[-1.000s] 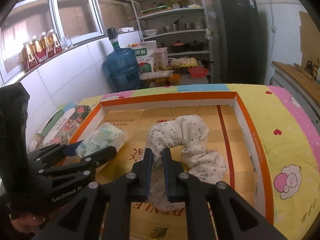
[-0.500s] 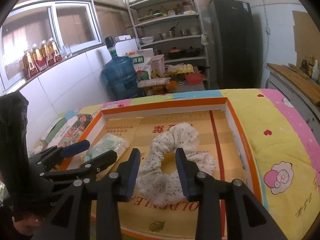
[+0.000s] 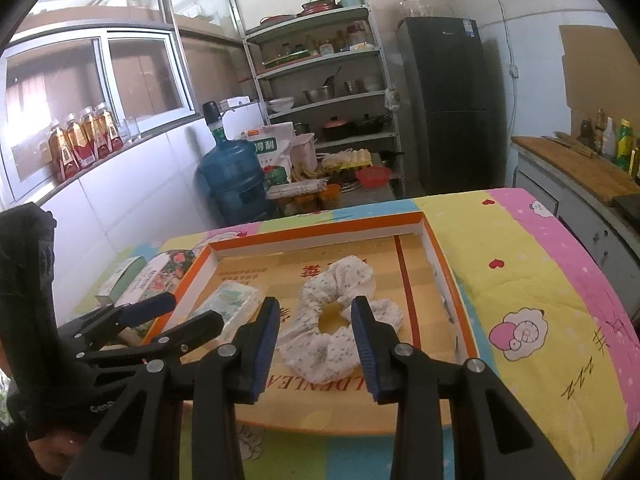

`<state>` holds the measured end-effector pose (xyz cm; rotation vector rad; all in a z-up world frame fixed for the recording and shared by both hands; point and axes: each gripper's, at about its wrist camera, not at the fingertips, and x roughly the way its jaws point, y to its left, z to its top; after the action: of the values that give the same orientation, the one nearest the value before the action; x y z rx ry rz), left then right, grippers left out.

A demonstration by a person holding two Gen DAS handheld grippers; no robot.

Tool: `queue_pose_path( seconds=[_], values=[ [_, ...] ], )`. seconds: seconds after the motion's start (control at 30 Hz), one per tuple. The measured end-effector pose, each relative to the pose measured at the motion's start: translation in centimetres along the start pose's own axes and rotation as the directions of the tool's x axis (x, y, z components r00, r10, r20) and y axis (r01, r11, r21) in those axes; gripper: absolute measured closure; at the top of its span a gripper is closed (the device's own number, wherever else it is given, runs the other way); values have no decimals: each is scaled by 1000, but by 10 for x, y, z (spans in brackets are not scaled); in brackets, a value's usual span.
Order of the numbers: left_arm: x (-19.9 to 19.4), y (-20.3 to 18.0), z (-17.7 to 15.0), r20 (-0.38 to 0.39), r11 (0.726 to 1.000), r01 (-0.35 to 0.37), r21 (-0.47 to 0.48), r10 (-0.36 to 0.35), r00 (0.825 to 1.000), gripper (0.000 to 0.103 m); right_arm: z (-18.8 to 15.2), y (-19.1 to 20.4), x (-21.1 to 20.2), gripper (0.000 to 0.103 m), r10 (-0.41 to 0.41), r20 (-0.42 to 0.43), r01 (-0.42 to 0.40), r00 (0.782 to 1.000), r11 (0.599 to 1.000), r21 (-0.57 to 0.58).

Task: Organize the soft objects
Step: 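Withdraw both grippers from the box back toward the pile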

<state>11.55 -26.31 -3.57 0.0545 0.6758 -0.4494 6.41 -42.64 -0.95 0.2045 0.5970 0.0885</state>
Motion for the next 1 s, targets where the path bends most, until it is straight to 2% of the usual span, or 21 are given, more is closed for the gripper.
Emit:
queue_pose_path(
  seconds=[0.23,0.57,0.8,1.0],
  values=[
    [-34,12,-4,65,999,-38,12,37,997,28,-6,20,-12,66,5,12,-5,1000,1000,-15],
    [-71,39,-14,103,999,-36,-18,38,994,28,-14,52,-24,66,26,21,-25,999,999,-35],
    [-111,62,-24,191,997,-69,-38,75,979,28,-23,77,-35,66,49,27,-47,998,997,-55],
    [-140,90,-37,222,993,-96,-63,107,969,28,-30,102,-40,66,82,27,-80,996,994,-76]
  ],
)
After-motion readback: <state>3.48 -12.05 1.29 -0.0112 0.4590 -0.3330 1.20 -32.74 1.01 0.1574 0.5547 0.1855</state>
